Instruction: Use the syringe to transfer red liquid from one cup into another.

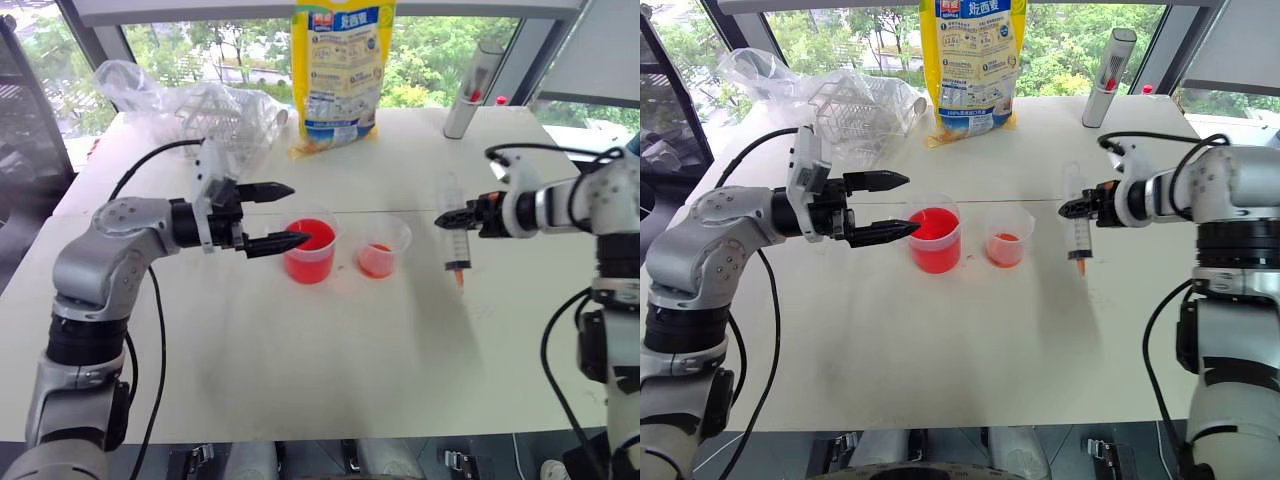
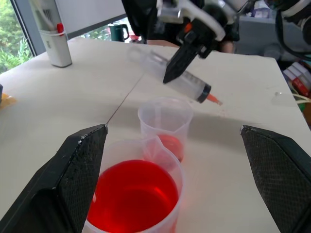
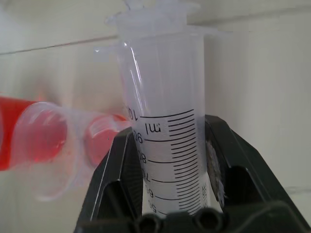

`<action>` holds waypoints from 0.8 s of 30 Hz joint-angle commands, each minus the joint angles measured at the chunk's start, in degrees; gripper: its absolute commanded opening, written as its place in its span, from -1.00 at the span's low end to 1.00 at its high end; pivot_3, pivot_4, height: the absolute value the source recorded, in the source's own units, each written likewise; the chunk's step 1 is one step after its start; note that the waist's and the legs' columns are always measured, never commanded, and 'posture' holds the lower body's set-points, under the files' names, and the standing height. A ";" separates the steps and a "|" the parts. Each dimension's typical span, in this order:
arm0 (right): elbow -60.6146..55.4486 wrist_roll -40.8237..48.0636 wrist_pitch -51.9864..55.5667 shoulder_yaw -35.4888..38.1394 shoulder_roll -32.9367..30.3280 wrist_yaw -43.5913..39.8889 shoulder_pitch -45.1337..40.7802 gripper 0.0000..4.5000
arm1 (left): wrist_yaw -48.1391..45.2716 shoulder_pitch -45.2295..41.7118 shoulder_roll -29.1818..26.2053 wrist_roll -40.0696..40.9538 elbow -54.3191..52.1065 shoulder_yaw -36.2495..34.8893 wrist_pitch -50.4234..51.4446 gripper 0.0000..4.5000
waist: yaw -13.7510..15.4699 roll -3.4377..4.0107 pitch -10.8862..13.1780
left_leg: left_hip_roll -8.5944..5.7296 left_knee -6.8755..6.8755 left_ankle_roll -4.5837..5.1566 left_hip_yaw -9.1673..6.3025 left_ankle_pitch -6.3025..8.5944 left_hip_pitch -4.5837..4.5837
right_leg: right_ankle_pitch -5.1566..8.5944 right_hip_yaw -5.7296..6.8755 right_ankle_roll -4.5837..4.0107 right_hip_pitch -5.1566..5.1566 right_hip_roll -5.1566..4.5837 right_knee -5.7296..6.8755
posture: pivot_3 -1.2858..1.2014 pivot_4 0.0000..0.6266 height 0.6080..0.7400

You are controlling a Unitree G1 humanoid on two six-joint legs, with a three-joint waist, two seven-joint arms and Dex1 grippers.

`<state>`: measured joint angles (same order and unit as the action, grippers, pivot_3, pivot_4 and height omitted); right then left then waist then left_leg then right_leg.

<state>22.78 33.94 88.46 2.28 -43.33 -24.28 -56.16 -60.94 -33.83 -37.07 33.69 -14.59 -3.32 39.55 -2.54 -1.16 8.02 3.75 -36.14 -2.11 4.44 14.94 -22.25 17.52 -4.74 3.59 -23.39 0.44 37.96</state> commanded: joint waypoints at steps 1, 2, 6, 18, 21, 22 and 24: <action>1.49 -3.57 -1.68 0.17 1.30 1.47 0.01 -0.38 | 0.30 0.28 -1.72 1.70 -3.29 -1.24 0.07 0.99 | 0.04 0.00 0.00 | 0.00 0.00 0.00 -0.01 0.00 -0.03 | 0.00 0.02 0.00 -0.01 0.01 0.00 | 0.03 -0.52 1.00; 1.93 -4.32 -1.95 -0.06 1.83 1.52 0.36 -0.38 | 0.37 0.54 -2.23 1.50 -3.58 -0.96 -0.11 0.99 | 0.05 0.00 0.00 | 0.00 -0.01 0.00 -0.01 0.00 -0.03 | 0.00 0.03 0.00 0.00 0.00 -0.01 | 0.03 -0.52 1.00; 2.91 -6.50 -2.60 -0.69 3.03 1.38 1.20 -0.38 | 0.98 0.90 -3.03 1.89 -4.34 -0.75 0.26 0.99 | 0.01 0.00 0.00 | -0.02 0.00 0.00 0.00 0.00 -0.03 | 0.00 0.03 0.01 0.00 -0.01 -0.02 | 0.03 -0.52 1.00; -7.86 -5.46 1.58 -0.73 -2.04 -4.10 1.74 0.98 | 2.80 1.64 -5.26 5.88 -6.10 -2.08 4.73 1.00 | 0.01 0.02 0.01 | -0.03 0.01 0.00 -0.03 0.00 -0.03 | 0.00 0.05 0.01 -0.01 0.07 -0.01 | 0.03 -0.52 1.00; -16.70 -2.48 0.39 -2.03 -8.47 -9.60 3.13 0.98 | 2.71 2.05 -6.54 6.86 -6.41 -2.86 5.38 1.00 | 0.17 0.03 0.02 | -0.02 0.03 0.00 -0.05 0.00 -0.06 | 0.00 0.07 0.01 -0.02 0.06 -0.06 | 0.03 -0.52 1.00; -21.38 -0.94 -1.96 -2.46 -12.19 -13.48 4.40 0.98 | 2.65 2.32 -7.18 7.20 -6.62 -3.19 5.64 1.00 | 0.23 0.02 0.02 | -0.02 0.05 0.00 -0.05 0.00 -0.06 | 0.00 0.08 0.02 -0.02 0.04 -0.07 | 0.03 -0.52 1.00; -29.53 0.62 -9.25 -1.77 -18.45 -20.88 7.99 0.98 | 2.59 2.83 -8.25 7.82 -6.95 -3.66 5.99 1.00 | 0.12 0.02 0.02 | -0.02 0.08 0.00 -0.07 0.01 -0.06 | 0.01 0.11 0.02 -0.01 0.04 -0.12 | 0.03 -0.52 1.00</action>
<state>0.63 32.71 85.57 -0.84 -58.17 -38.94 -49.87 -58.40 -31.03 -44.41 40.11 -19.50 -4.86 45.69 -2.42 -1.14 8.03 3.73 -36.07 -2.10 4.37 14.95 -22.28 17.53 -4.61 3.62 -23.36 0.48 37.83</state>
